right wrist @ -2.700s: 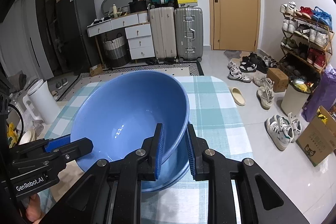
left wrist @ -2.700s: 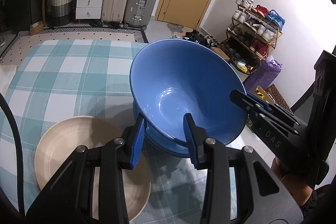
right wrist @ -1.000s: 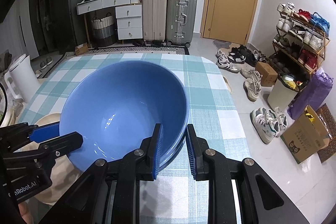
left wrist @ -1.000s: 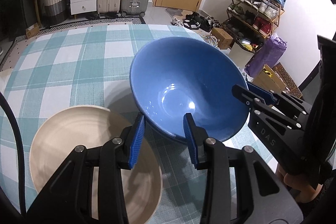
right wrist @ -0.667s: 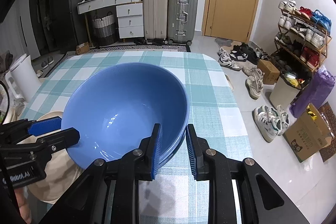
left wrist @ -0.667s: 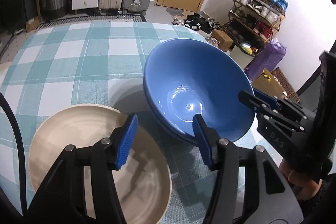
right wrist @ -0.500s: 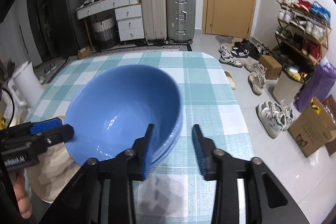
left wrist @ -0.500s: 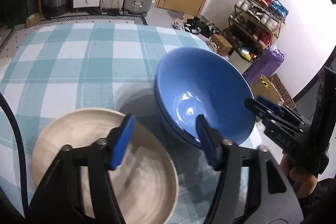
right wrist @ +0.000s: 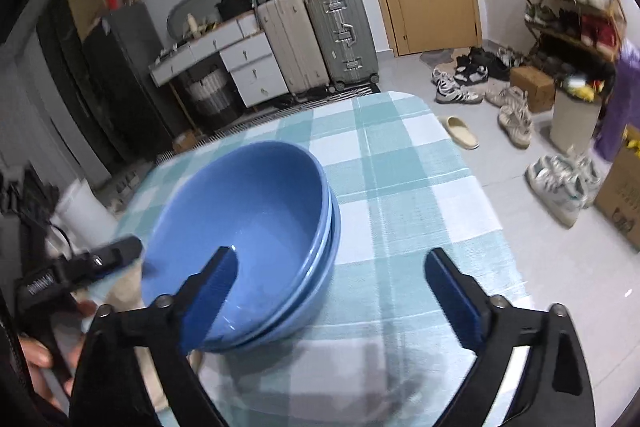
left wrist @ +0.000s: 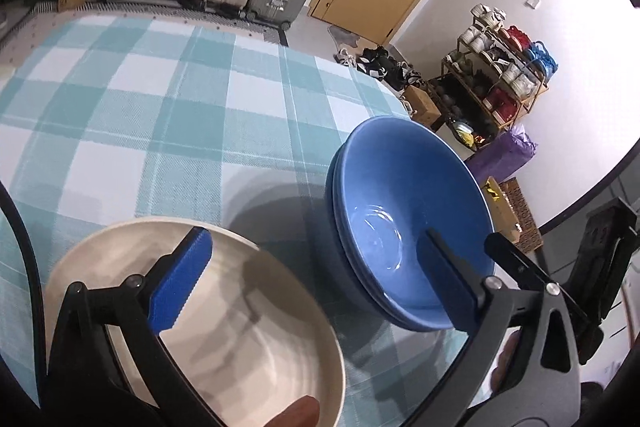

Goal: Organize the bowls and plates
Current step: 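Regrip the stacked blue bowls at the rim with both grippers, then lift the stacked blue bowls with both grippers and carry them over the plate stack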

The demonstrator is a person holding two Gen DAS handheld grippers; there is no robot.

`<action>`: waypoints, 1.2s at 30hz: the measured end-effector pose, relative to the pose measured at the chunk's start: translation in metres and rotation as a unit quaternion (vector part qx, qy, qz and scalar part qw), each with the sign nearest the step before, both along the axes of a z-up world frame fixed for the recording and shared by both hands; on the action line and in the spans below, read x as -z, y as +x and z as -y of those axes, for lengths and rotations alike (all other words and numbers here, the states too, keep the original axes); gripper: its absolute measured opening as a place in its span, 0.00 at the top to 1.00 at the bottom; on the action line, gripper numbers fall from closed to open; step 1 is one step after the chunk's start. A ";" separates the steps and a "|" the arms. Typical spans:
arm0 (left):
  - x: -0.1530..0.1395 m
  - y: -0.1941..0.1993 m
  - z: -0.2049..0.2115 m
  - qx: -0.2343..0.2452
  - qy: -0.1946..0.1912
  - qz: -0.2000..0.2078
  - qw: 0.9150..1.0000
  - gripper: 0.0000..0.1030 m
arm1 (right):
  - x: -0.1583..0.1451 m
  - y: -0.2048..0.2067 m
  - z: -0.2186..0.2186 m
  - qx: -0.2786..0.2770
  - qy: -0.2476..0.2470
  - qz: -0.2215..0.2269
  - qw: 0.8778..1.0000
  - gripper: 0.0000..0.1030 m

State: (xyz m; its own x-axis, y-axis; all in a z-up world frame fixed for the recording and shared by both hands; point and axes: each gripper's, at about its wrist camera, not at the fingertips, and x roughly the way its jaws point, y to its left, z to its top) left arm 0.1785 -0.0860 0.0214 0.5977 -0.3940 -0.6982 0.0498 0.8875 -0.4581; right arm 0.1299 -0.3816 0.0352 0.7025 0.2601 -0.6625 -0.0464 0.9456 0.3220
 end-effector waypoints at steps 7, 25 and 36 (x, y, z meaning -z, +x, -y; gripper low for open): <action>0.016 0.014 0.014 -0.001 0.002 -0.017 1.000 0.01 | 0.016 0.010 0.005 0.011 0.051 -0.019 0.998 0.03; 0.032 0.030 0.029 0.019 -0.016 -0.028 0.999 0.54 | 0.025 0.015 -0.008 -0.010 0.072 -0.028 0.997 0.46; 0.020 0.017 0.044 0.031 0.024 -0.007 0.999 0.72 | 0.018 0.010 -0.011 -0.008 0.064 -0.009 0.998 0.65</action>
